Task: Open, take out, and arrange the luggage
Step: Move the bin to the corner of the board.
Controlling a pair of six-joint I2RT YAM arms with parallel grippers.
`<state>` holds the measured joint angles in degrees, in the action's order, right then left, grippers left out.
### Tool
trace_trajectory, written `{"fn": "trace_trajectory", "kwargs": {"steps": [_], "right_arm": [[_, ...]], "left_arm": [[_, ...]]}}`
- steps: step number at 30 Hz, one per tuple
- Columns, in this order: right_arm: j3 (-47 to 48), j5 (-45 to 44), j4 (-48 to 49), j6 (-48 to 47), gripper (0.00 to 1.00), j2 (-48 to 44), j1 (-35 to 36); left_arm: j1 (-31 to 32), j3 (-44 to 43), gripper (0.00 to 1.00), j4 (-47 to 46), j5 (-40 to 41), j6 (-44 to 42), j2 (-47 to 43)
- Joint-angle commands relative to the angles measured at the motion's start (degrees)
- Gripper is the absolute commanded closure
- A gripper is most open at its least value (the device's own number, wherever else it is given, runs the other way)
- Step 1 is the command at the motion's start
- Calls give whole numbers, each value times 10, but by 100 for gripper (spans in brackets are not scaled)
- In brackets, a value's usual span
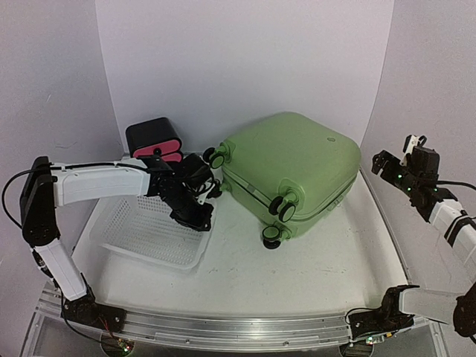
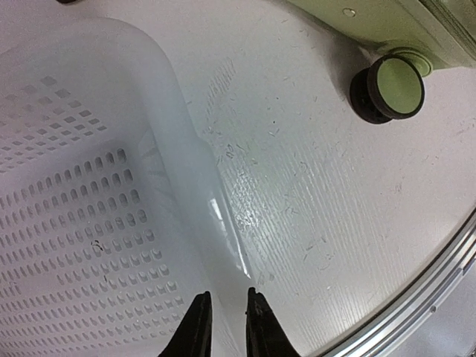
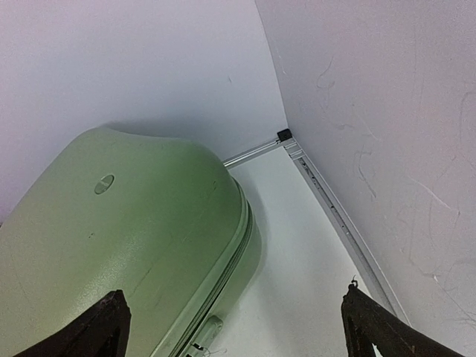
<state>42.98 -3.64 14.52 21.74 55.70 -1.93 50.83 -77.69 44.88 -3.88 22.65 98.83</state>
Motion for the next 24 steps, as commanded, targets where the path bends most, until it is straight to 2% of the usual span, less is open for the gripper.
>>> {"fn": "trace_trajectory", "kwargs": {"steps": [1,5,8,15,20,24], "right_arm": [[13,-1,13,-1,2,-11,1],[13,1,13,0,2,-10,1],[14,1,13,1,2,-10,0],[25,-5,13,-3,2,-4,1],[35,0,13,-4,2,6,1],[40,3,13,-5,2,11,1]], "left_arm": [[2,48,84,15,-17,-46,-50],[3,90,83,16,-13,-85,-93],[3,121,83,16,-54,-143,-126],[5,188,86,24,-67,-233,-211],[4,177,89,82,-60,-279,-244],[4,156,90,130,-31,-298,-232]]}}
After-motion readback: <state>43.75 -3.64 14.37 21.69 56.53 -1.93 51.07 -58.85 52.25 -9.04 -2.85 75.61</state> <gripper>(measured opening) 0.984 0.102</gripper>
